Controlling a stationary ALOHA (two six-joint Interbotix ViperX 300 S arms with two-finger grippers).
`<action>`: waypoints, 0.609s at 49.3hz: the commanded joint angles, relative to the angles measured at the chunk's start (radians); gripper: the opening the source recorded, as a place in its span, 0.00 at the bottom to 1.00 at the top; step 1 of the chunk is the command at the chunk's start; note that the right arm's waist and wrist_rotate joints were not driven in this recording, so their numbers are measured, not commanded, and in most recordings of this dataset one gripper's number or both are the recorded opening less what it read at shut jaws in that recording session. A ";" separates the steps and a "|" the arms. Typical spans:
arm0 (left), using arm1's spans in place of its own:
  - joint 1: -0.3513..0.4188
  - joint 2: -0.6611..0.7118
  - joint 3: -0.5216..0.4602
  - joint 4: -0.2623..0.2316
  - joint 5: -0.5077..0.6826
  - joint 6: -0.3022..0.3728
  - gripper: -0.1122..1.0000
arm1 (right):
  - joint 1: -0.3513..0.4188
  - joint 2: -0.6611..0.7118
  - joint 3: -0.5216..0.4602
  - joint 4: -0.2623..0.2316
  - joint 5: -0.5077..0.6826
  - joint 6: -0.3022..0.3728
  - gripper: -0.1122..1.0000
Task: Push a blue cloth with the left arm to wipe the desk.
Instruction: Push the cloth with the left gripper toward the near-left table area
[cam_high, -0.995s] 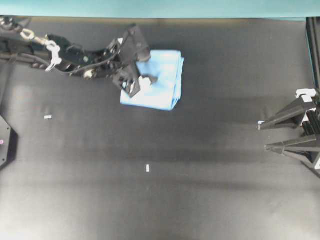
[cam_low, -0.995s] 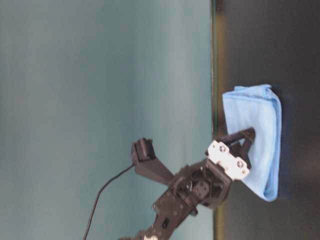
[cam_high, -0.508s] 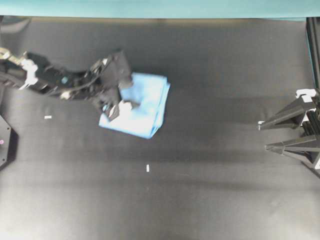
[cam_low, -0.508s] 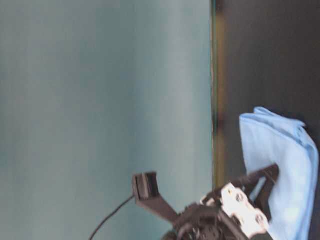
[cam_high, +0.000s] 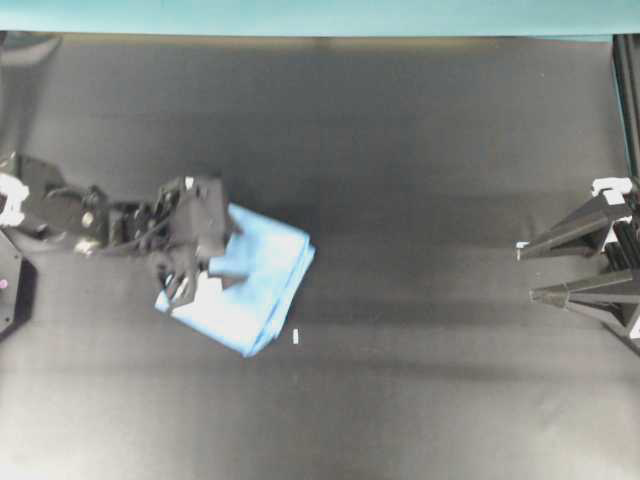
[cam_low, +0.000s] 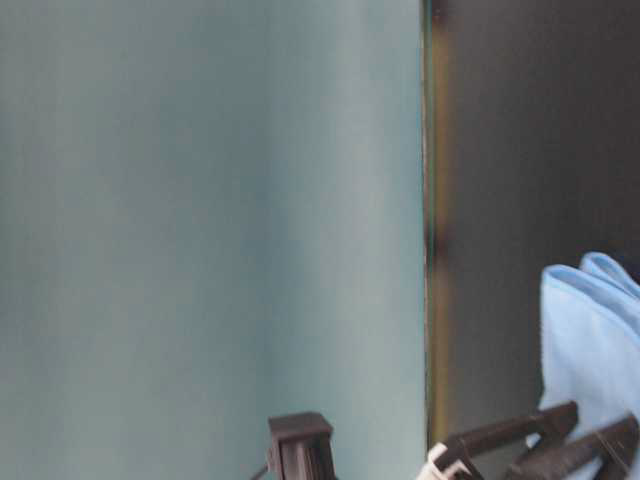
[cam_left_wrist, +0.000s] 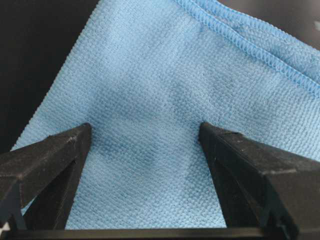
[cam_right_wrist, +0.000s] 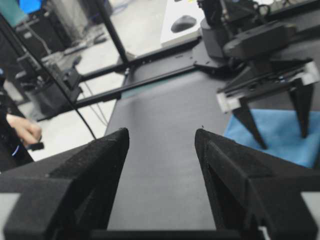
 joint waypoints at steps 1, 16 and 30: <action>-0.051 -0.021 0.011 0.003 -0.003 -0.002 0.87 | 0.000 0.003 -0.006 0.003 -0.011 0.000 0.59; -0.189 -0.025 0.026 0.003 0.000 -0.003 0.87 | 0.000 0.003 -0.002 0.003 -0.011 0.000 0.59; -0.350 -0.035 0.054 0.003 0.005 -0.028 0.87 | -0.002 0.003 0.000 0.012 -0.012 0.002 0.59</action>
